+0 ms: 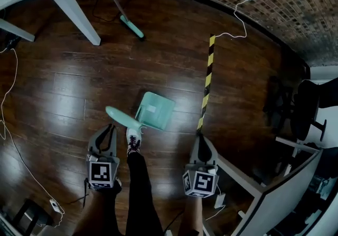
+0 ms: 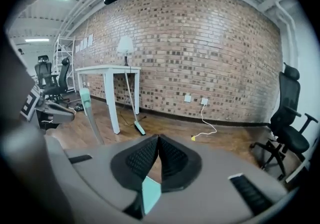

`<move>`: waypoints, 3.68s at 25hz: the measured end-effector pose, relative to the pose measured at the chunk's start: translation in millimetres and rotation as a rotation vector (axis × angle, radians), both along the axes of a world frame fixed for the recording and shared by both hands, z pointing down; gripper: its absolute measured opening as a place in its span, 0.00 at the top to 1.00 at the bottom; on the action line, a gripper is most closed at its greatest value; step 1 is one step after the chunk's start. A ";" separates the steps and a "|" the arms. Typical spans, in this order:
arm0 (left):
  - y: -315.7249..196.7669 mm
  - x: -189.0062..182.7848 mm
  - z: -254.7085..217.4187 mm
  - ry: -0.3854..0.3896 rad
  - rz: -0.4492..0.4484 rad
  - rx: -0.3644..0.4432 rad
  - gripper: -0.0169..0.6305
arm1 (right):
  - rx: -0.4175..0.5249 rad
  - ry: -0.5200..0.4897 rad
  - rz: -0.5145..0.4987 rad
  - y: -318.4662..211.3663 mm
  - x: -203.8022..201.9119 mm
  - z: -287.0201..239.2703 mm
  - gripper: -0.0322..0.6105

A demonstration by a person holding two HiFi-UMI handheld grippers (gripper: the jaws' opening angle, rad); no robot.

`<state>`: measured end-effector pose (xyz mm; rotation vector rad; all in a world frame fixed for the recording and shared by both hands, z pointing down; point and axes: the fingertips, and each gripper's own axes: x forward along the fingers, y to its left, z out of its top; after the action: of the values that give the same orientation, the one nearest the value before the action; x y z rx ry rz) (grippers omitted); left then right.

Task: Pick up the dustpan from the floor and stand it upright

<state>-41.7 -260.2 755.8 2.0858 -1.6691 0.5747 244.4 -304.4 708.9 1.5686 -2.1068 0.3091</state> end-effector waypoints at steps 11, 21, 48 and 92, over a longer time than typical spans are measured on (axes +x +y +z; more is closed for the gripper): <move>-11.4 -68.6 -194.6 -0.109 0.023 0.369 0.97 | 0.202 -0.142 -0.053 30.5 -68.4 -158.6 0.95; 60.7 -92.6 -353.2 -0.056 0.034 0.471 0.97 | 0.376 -0.181 -0.050 101.3 -97.2 -323.1 0.95; 180.6 -61.4 -552.8 -0.035 0.085 0.663 0.97 | 0.631 -0.339 -0.191 227.3 -120.2 -533.5 0.95; 639.3 103.5 -510.2 -0.089 0.205 0.549 0.97 | 0.465 -0.352 -0.174 680.3 33.9 -476.9 0.95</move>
<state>61.8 379.2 245.5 2.6747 -1.8271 0.2879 278.3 375.9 232.0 1.6522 -2.7209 0.0316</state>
